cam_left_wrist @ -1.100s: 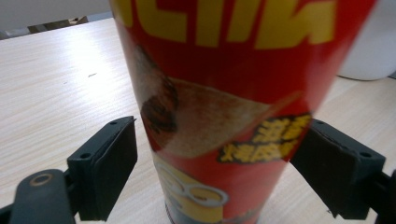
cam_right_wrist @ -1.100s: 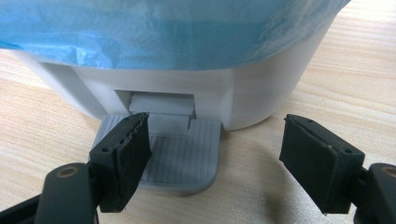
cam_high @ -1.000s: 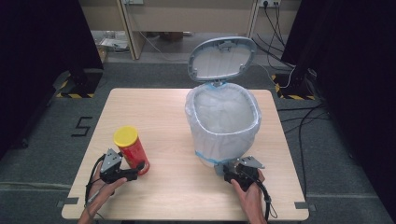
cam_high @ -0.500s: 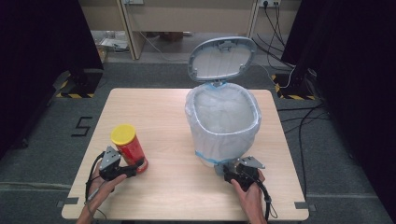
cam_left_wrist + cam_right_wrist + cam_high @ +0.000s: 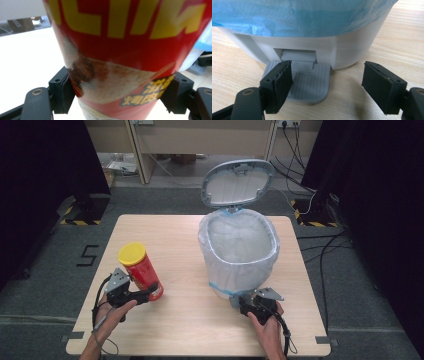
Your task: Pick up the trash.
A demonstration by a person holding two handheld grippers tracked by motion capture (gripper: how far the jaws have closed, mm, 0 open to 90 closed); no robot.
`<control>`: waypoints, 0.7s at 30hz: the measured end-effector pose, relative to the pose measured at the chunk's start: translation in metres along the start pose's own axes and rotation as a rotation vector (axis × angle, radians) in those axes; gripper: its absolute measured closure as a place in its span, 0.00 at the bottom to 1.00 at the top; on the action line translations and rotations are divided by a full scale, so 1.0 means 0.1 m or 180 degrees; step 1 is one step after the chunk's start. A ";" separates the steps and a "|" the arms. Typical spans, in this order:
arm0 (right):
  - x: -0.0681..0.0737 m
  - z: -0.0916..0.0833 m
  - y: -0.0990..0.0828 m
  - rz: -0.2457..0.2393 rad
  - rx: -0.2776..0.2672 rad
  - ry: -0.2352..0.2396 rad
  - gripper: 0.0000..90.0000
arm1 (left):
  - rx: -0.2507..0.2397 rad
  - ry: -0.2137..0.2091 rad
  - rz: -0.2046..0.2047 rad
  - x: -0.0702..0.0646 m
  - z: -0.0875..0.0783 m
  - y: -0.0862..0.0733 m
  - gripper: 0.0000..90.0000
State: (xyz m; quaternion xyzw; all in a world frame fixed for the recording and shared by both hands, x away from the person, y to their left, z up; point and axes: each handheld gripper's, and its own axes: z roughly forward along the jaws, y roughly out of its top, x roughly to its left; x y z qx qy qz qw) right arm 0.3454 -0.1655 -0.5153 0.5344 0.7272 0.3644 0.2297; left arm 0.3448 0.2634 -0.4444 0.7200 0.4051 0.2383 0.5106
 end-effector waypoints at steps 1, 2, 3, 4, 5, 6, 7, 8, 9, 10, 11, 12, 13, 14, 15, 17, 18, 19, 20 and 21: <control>0.00 0.00 0.00 -0.0009 -0.0002 0.0001 0.27 | -0.0003 -0.0006 0.0016 -0.01 0.00 0.03 0.27; 0.00 0.00 0.00 -0.0014 -0.0004 0.0001 0.27 | -0.0018 -0.0012 0.0016 -0.02 0.01 0.07 0.27; 0.00 0.00 0.00 -0.0012 -0.0004 0.0001 0.27 | -0.0039 -0.0019 0.0024 -0.03 0.01 0.09 0.27; 0.00 0.00 0.00 -0.0012 -0.0007 0.0005 0.27 | -0.0055 -0.0029 0.0028 -0.03 0.01 0.12 0.27; -0.01 0.00 0.00 -0.0020 -0.0011 0.0010 0.27 | -0.0069 -0.0036 0.0024 -0.04 0.02 0.14 0.27; -0.01 0.00 0.00 -0.0010 -0.0008 0.0011 0.27 | -0.0068 -0.0039 0.0019 -0.04 0.02 0.17 0.27; -0.01 0.00 -0.01 0.0006 -0.0008 0.0018 0.27 | -0.0064 -0.0038 0.0024 -0.04 0.03 0.19 0.27; -0.01 0.00 -0.01 0.0011 -0.0009 0.0022 0.27 | -0.0068 -0.0043 0.0024 -0.05 0.03 0.22 0.27; -0.01 0.00 -0.01 0.0013 -0.0007 0.0023 0.27 | -0.0068 -0.0054 0.0029 -0.06 0.04 0.25 0.27; -0.01 0.00 -0.01 0.0012 -0.0006 0.0022 0.27 | -0.0080 -0.0074 0.0026 -0.07 0.04 0.29 0.27; -0.01 0.00 -0.01 0.0009 -0.0006 0.0022 0.27 | -0.0095 -0.0117 -0.0001 -0.08 0.04 0.32 0.27; -0.01 0.00 -0.01 0.0002 -0.0009 0.0021 0.27 | -0.0102 -0.0175 -0.0020 -0.11 0.05 0.35 0.27; -0.01 0.00 -0.01 -0.0006 -0.0011 0.0019 0.27 | -0.0103 -0.0219 -0.0008 -0.13 0.05 0.38 0.27; -0.01 0.00 -0.01 -0.0009 -0.0012 0.0018 0.27 | -0.0104 -0.0235 0.0013 -0.16 0.06 0.42 0.27; -0.01 0.00 -0.01 -0.0016 -0.0013 0.0015 0.27 | -0.0104 -0.0235 0.0013 -0.16 0.06 0.42 0.27; -0.01 0.00 -0.01 -0.0015 -0.0012 0.0009 0.27 | -0.0129 -0.0296 0.0054 -0.20 0.07 0.53 0.27; 0.00 0.00 -0.01 -0.0013 -0.0012 0.0009 0.27 | -0.0133 -0.0297 0.0068 -0.21 0.08 0.57 0.27; 0.00 0.00 -0.01 -0.0012 -0.0013 0.0007 0.27 | -0.0132 -0.0288 0.0095 -0.21 0.09 0.60 0.27; 0.00 0.00 -0.01 -0.0011 -0.0015 0.0006 0.27 | -0.0133 -0.0281 0.0112 -0.23 0.09 0.64 0.27; 0.00 0.00 -0.01 -0.0011 -0.0015 0.0006 0.27 | -0.0133 -0.0281 0.0112 -0.23 0.09 0.64 0.27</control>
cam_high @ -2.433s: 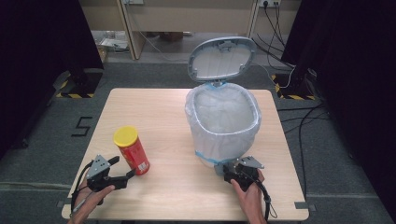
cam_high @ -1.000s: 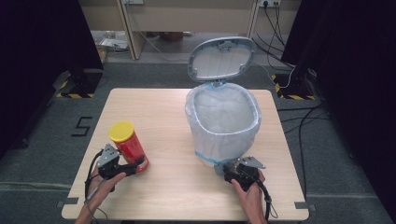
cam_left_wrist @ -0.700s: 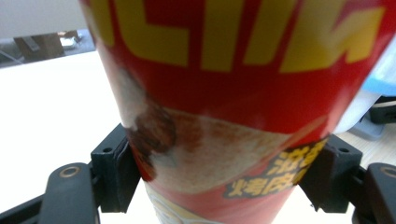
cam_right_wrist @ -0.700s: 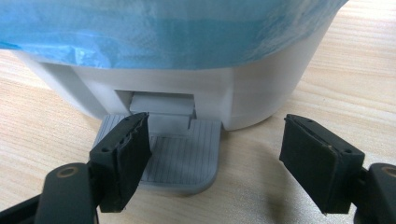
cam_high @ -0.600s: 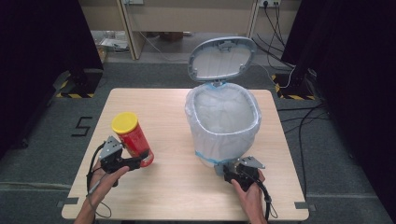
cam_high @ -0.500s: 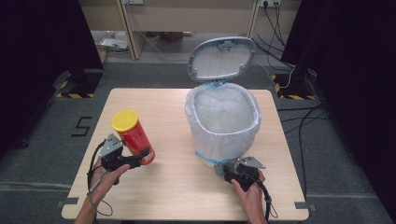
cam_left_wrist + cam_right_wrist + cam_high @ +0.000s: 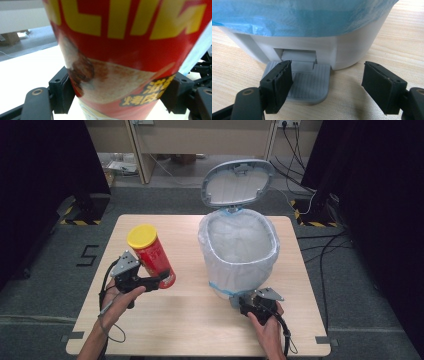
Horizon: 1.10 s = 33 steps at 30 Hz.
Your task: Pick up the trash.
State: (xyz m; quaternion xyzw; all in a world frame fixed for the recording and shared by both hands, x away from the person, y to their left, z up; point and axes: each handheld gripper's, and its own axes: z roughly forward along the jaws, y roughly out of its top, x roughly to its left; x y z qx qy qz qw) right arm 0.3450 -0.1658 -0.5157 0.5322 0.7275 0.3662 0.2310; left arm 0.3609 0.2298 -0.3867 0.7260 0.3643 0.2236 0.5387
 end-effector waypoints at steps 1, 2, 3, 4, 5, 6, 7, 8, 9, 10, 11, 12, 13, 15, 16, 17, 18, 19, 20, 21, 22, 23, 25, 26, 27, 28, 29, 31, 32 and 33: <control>0.00 0.00 0.00 0.0000 -0.0002 -0.0003 0.27 | 0.0000 -0.0006 0.0028 -0.01 0.01 0.04 0.27; 0.00 0.00 0.00 -0.0005 -0.0004 -0.0002 0.27 | -0.0008 -0.0019 0.0053 -0.02 0.02 0.11 0.27; 0.00 0.00 0.00 -0.0003 -0.0002 0.0001 0.27 | -0.0014 -0.0027 0.0059 -0.03 0.02 0.15 0.27; 0.00 0.00 0.00 -0.0003 -0.0002 0.0001 0.27 | -0.0014 -0.0027 0.0059 -0.03 0.02 0.15 0.27; 0.00 0.00 0.00 -0.0003 -0.0001 0.0003 0.27 | -0.0021 -0.0033 0.0068 -0.04 0.03 0.18 0.27; 0.00 0.00 0.00 -0.0007 -0.0003 0.0002 0.27 | -0.0026 -0.0035 0.0090 -0.04 0.03 0.21 0.27; 0.00 0.00 0.00 -0.0007 -0.0003 0.0004 0.27 | -0.0029 -0.0036 0.0114 -0.05 0.05 0.28 0.27; -0.01 0.00 0.00 -0.0008 -0.0001 0.0007 0.27 | -0.0037 -0.0038 0.0120 -0.05 0.06 0.32 0.27; -0.01 0.00 0.00 -0.0008 -0.0001 0.0006 0.27 | -0.0052 -0.0041 0.0117 -0.05 0.07 0.35 0.27; 0.00 0.00 0.00 -0.0005 -0.0001 0.0003 0.27 | -0.0059 -0.0048 0.0126 -0.06 0.08 0.39 0.27; 0.00 0.00 0.00 -0.0005 -0.0005 0.0000 0.27 | -0.0069 -0.0062 0.0124 -0.06 0.09 0.42 0.27; 0.00 0.00 0.00 -0.0006 -0.0005 -0.0001 0.27 | -0.0076 -0.0083 0.0124 -0.06 0.09 0.45 0.27; 0.00 0.00 0.00 -0.0005 -0.0003 0.0001 0.27 | -0.0083 -0.0098 0.0121 -0.07 0.10 0.48 0.27; 0.00 0.00 0.00 -0.0005 -0.0002 0.0002 0.27 | -0.0073 -0.0113 0.0144 -0.09 0.11 0.54 0.27; 0.00 0.00 0.00 -0.0005 -0.0004 0.0000 0.27 | -0.0078 -0.0109 0.0163 -0.09 0.12 0.57 0.27; 0.00 0.00 0.00 -0.0006 -0.0004 0.0002 0.27 | -0.0081 -0.0111 0.0182 -0.10 0.12 0.60 0.27; 0.00 0.00 0.00 -0.0002 -0.0004 0.0009 0.27 | -0.0081 -0.0111 0.0182 -0.10 0.12 0.60 0.27; -0.01 0.00 0.00 -0.0013 0.0001 0.0008 0.27 | -0.0099 -0.0127 0.0184 -0.10 0.14 0.66 0.27; -0.01 0.00 0.00 -0.0015 0.0000 0.0006 0.27 | -0.0096 -0.0122 0.0188 -0.10 0.15 0.68 0.27; 0.00 0.00 0.00 -0.0012 -0.0002 0.0003 0.27 | -0.0094 -0.0111 0.0199 -0.10 0.16 0.70 0.27; 0.00 0.00 0.00 -0.0014 -0.0003 0.0002 0.27 | -0.0093 -0.0111 0.0205 -0.10 0.17 0.72 0.27; 0.00 0.00 0.00 -0.0012 -0.0001 0.0003 0.27 | -0.0092 -0.0122 0.0199 -0.10 0.18 0.73 0.27; -0.01 0.00 0.00 -0.0018 -0.0001 0.0005 0.27 | -0.0092 -0.0144 0.0196 -0.11 0.19 0.76 0.27; 0.00 0.00 0.00 -0.0012 -0.0002 0.0002 0.27 | -0.0097 -0.0138 0.0214 -0.12 0.20 0.78 0.27; 0.00 0.00 0.00 -0.0013 -0.0003 0.0002 0.27 | -0.0096 -0.0141 0.0231 -0.13 0.20 0.80 0.27; 0.00 0.00 0.00 -0.0013 -0.0002 0.0003 0.27 | -0.0099 -0.0148 0.0229 -0.14 0.20 0.82 0.27; 0.00 0.00 0.00 -0.0012 -0.0001 0.0004 0.27 | -0.0095 -0.0158 0.0234 -0.15 0.20 0.85 0.27; 0.00 0.00 0.00 -0.0012 -0.0003 0.0003 0.27 | -0.0096 -0.0163 0.0248 -0.15 0.20 0.87 0.27; 0.00 0.00 0.00 -0.0012 -0.0004 0.0001 0.27 | -0.0092 -0.0153 0.0272 -0.16 0.19 0.90 0.27; 0.00 0.00 0.00 -0.0011 -0.0001 0.0005 0.27 | -0.0102 -0.0166 0.0285 -0.17 0.18 0.96 0.27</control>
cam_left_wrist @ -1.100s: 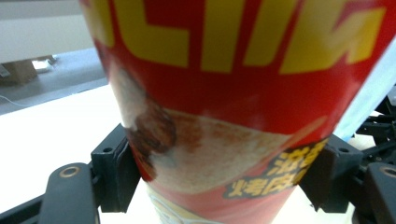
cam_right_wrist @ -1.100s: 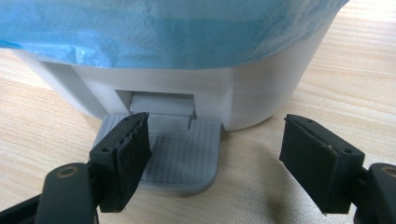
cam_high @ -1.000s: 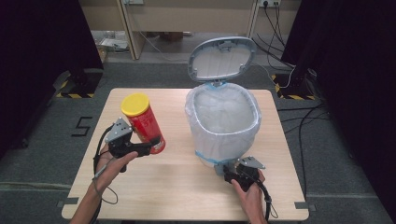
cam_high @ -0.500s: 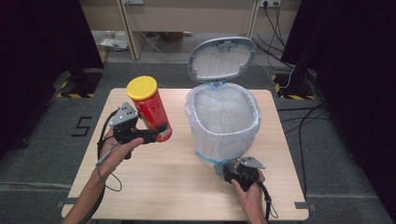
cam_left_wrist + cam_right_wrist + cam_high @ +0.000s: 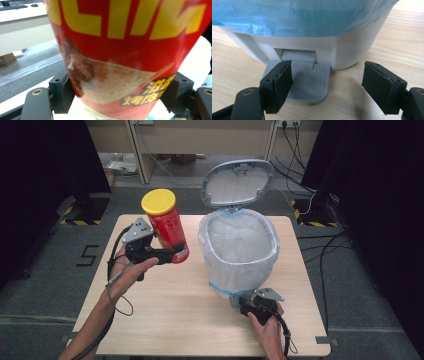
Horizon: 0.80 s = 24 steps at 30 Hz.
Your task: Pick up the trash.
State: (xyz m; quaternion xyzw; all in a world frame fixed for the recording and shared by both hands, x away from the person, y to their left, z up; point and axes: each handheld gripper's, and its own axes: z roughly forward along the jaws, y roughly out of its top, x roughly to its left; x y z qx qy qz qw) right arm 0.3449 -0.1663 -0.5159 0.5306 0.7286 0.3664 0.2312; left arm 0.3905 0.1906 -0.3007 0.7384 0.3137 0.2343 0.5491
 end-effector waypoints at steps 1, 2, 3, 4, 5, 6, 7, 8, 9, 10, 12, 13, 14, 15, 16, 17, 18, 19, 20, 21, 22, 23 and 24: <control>0.00 0.00 0.00 -0.0005 0.0001 0.0004 0.27 | 0.0000 0.0000 0.0000 0.00 0.00 0.00 0.27; -0.01 0.00 0.00 -0.0009 0.0000 0.0007 0.27 | -0.0014 -0.0022 -0.0012 0.00 -0.01 0.03 0.27; -0.01 0.00 0.00 -0.0009 0.0000 0.0006 0.27 | -0.0024 -0.0022 0.0014 -0.01 -0.02 0.09 0.27; -0.01 0.00 0.00 -0.0009 0.0000 0.0006 0.27 | -0.0024 -0.0022 0.0014 -0.01 -0.02 0.09 0.27; -0.01 0.00 0.00 -0.0009 0.0001 0.0007 0.27 | -0.0031 -0.0018 0.0025 -0.01 -0.03 0.11 0.27; -0.01 0.00 0.00 -0.0008 -0.0005 0.0007 0.27 | -0.0027 -0.0018 0.0037 -0.01 -0.03 0.14 0.27; -0.01 0.00 0.00 -0.0007 -0.0005 0.0008 0.27 | -0.0027 -0.0017 0.0040 0.00 -0.03 0.16 0.27; -0.01 0.00 0.00 -0.0005 -0.0004 0.0009 0.27 | -0.0028 -0.0011 0.0041 0.00 -0.04 0.19 0.27; -0.01 0.00 0.00 -0.0004 -0.0004 0.0013 0.27 | -0.0032 -0.0009 0.0045 0.00 -0.04 0.21 0.27; -0.01 0.00 0.00 0.0006 -0.0002 0.0018 0.27 | -0.0035 -0.0011 0.0043 0.00 -0.04 0.23 0.27; -0.01 0.01 0.00 0.0021 0.0001 0.0024 0.27 | -0.0044 -0.0019 0.0057 0.00 -0.03 0.28 0.27; -0.01 0.00 0.00 0.0019 0.0001 0.0024 0.27 | -0.0042 -0.0023 0.0056 0.01 -0.02 0.30 0.27; -0.01 0.00 0.00 0.0019 0.0001 0.0024 0.27 | -0.0046 -0.0023 0.0059 0.01 -0.02 0.32 0.27; -0.01 0.01 0.00 0.0018 0.0001 0.0025 0.27 | -0.0046 -0.0023 0.0059 0.01 -0.02 0.32 0.27; -0.01 0.01 0.00 0.0018 0.0001 0.0025 0.27 | -0.0057 -0.0015 0.0067 0.01 -0.01 0.34 0.27; -0.01 0.01 0.00 0.0014 0.0000 0.0026 0.27 | -0.0077 -0.0029 0.0076 0.00 0.00 0.38 0.27; -0.01 0.01 0.00 0.0014 0.0000 0.0026 0.27 | -0.0077 -0.0029 0.0076 0.00 0.00 0.38 0.27; -0.01 0.00 0.00 0.0003 -0.0002 0.0023 0.27 | -0.0086 -0.0039 0.0074 -0.01 0.01 0.41 0.27; -0.01 0.00 0.00 -0.0003 -0.0003 0.0018 0.27 | -0.0083 -0.0051 0.0095 -0.03 0.02 0.43 0.27; -0.01 0.00 0.00 -0.0009 -0.0004 0.0016 0.27 | -0.0078 -0.0061 0.0104 -0.04 0.03 0.44 0.27; -0.01 0.00 0.00 -0.0010 -0.0005 0.0015 0.27 | -0.0073 -0.0070 0.0124 -0.05 0.04 0.46 0.27; -0.01 0.00 0.00 -0.0004 -0.0003 0.0016 0.27 | -0.0066 -0.0075 0.0147 -0.07 0.04 0.47 0.27; -0.01 0.00 0.00 0.0000 -0.0003 0.0018 0.27 | -0.0070 -0.0076 0.0178 -0.08 0.05 0.49 0.27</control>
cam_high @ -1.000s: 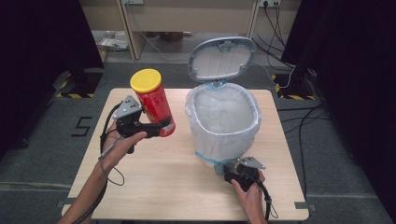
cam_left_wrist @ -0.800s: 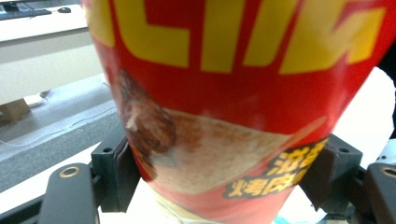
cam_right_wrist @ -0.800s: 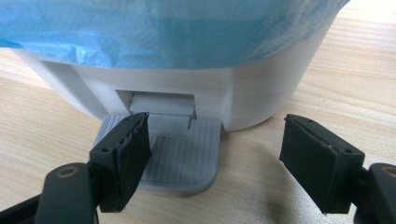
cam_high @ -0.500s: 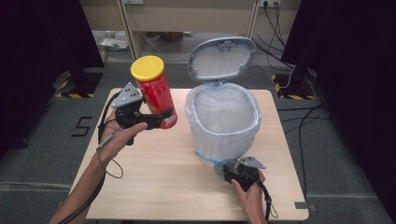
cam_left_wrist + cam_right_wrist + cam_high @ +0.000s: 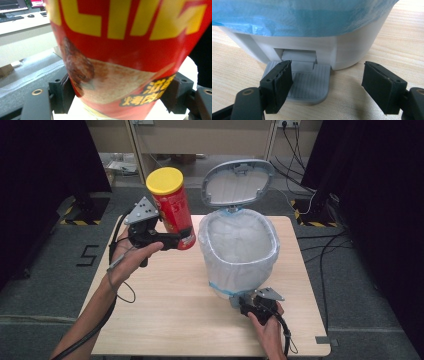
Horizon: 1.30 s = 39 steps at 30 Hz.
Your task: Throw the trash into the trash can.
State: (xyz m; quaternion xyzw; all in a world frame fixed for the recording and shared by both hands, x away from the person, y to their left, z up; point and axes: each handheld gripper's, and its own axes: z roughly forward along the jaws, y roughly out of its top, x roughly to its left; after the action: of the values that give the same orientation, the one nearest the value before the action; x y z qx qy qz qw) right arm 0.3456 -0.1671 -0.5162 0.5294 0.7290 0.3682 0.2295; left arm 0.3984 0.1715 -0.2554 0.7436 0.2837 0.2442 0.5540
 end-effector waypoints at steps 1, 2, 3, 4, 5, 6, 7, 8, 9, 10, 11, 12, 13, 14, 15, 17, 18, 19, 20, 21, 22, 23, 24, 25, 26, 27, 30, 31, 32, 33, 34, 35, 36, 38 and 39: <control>0.00 0.00 0.00 0.0008 0.0001 0.0002 0.27 | 0.0009 0.0006 0.0023 -0.01 0.01 0.02 0.27; 0.00 0.00 0.00 -0.0001 0.0001 -0.0002 0.27 | 0.0008 -0.0007 0.0010 -0.01 0.02 0.03 0.27; 0.00 0.00 0.00 -0.0008 -0.0001 -0.0003 0.27 | 0.0008 -0.0017 0.0001 -0.01 0.03 0.03 0.27; 0.00 0.00 0.00 -0.0003 0.0000 -0.0001 0.27 | 0.0006 -0.0016 -0.0001 -0.01 0.04 0.04 0.27; 0.00 0.00 0.00 0.0001 -0.0001 0.0000 0.27 | 0.0012 -0.0018 0.0001 -0.02 0.05 0.05 0.27; 0.00 0.00 0.00 -0.0003 0.0000 -0.0002 0.27 | 0.0012 -0.0018 0.0004 -0.02 0.06 0.06 0.27; 0.00 0.00 0.00 -0.0009 -0.0002 -0.0004 0.27 | 0.0013 -0.0020 0.0010 -0.02 0.07 0.07 0.27; 0.00 0.00 0.00 -0.0007 -0.0001 -0.0003 0.27 | 0.0014 -0.0021 0.0018 -0.02 0.08 0.08 0.27; 0.00 0.00 0.00 0.0001 0.0000 -0.0001 0.27 | 0.0014 -0.0021 0.0018 -0.02 0.08 0.08 0.27; 0.00 0.00 0.00 0.0005 0.0000 0.0000 0.27 | 0.0015 -0.0028 0.0017 -0.03 0.10 0.11 0.27; 0.00 0.00 0.00 0.0006 0.0000 0.0000 0.27 | 0.0011 -0.0029 0.0015 -0.04 0.11 0.12 0.27; 0.00 0.00 0.00 -0.0003 -0.0001 -0.0002 0.27 | 0.0012 -0.0032 0.0029 -0.05 0.13 0.14 0.27; 0.00 0.00 0.00 -0.0006 -0.0003 -0.0009 0.27 | 0.0012 -0.0037 0.0037 -0.06 0.14 0.15 0.27; 0.01 0.00 0.00 -0.0008 -0.0003 -0.0013 0.27 | -0.0004 -0.0051 0.0020 -0.08 0.15 0.16 0.27; 0.00 0.00 0.00 -0.0008 -0.0003 -0.0012 0.27 | -0.0013 -0.0071 0.0023 -0.09 0.16 0.17 0.27; 0.00 0.00 0.00 -0.0003 -0.0001 -0.0007 0.27 | -0.0012 -0.0091 0.0048 -0.13 0.19 0.19 0.27; 0.00 0.00 0.00 -0.0001 -0.0001 -0.0009 0.27 | -0.0014 -0.0113 0.0047 -0.14 0.20 0.20 0.27; 0.01 0.00 0.00 0.0002 -0.0002 -0.0013 0.27 | -0.0026 -0.0134 0.0042 -0.16 0.21 0.22 0.27; 0.01 0.00 0.00 -0.0002 -0.0003 -0.0016 0.27 | -0.0045 -0.0136 0.0048 -0.18 0.23 0.24 0.27; 0.01 0.00 0.00 0.0003 -0.0003 -0.0020 0.27 | -0.0045 -0.0136 0.0048 -0.18 0.23 0.24 0.27; 0.01 0.00 0.00 0.0004 -0.0005 -0.0022 0.27 | -0.0059 -0.0145 0.0055 -0.20 0.24 0.25 0.27; 0.01 0.00 0.00 0.0005 -0.0005 -0.0022 0.27 | -0.0076 -0.0183 0.0078 -0.24 0.26 0.28 0.27; 0.01 0.00 0.00 0.0002 -0.0004 -0.0020 0.27 | -0.0078 -0.0198 0.0090 -0.26 0.28 0.30 0.27; 0.01 0.00 0.00 0.0002 -0.0004 -0.0020 0.27 | -0.0078 -0.0198 0.0090 -0.26 0.28 0.30 0.27; 0.01 0.00 0.00 0.0003 -0.0003 -0.0018 0.27 | -0.0060 -0.0220 0.0124 -0.31 0.33 0.32 0.27; 0.01 0.00 0.00 0.0002 0.0001 -0.0018 0.27 | -0.0051 -0.0232 0.0131 -0.34 0.36 0.33 0.27; 0.01 0.00 0.00 0.0001 0.0003 -0.0012 0.27 | -0.0039 -0.0247 0.0152 -0.38 0.41 0.35 0.27; 0.00 0.00 0.00 -0.0002 0.0003 -0.0010 0.27 | -0.0031 -0.0256 0.0155 -0.39 0.43 0.35 0.27; 0.00 0.00 0.00 -0.0001 0.0003 -0.0010 0.27 | -0.0032 -0.0285 0.0143 -0.43 0.47 0.37 0.27; 0.00 0.00 0.00 -0.0001 0.0003 -0.0010 0.27 | -0.0032 -0.0285 0.0143 -0.43 0.47 0.37 0.27; 0.00 0.00 0.00 -0.0003 0.0002 -0.0009 0.27 | -0.0029 -0.0310 0.0130 -0.45 0.51 0.37 0.27; 0.00 0.00 0.00 -0.0003 0.0002 -0.0009 0.27 | -0.0029 -0.0310 0.0130 -0.45 0.51 0.37 0.27; 0.00 0.00 0.00 -0.0002 0.0003 -0.0004 0.27 | -0.0012 -0.0329 0.0138 -0.48 0.55 0.37 0.27; 0.00 0.00 0.00 -0.0004 0.0004 -0.0003 0.27 | 0.0013 -0.0333 0.0131 -0.50 0.60 0.36 0.27; 0.00 0.00 0.00 -0.0007 0.0003 -0.0006 0.27 | 0.0027 -0.0339 0.0127 -0.51 0.63 0.35 0.27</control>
State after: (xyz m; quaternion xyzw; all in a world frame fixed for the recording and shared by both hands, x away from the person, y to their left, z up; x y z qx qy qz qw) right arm 0.3453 -0.1670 -0.5161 0.5291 0.7295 0.3671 0.2304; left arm 0.4092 0.0851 -0.2406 0.7634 0.2400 0.2140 0.5602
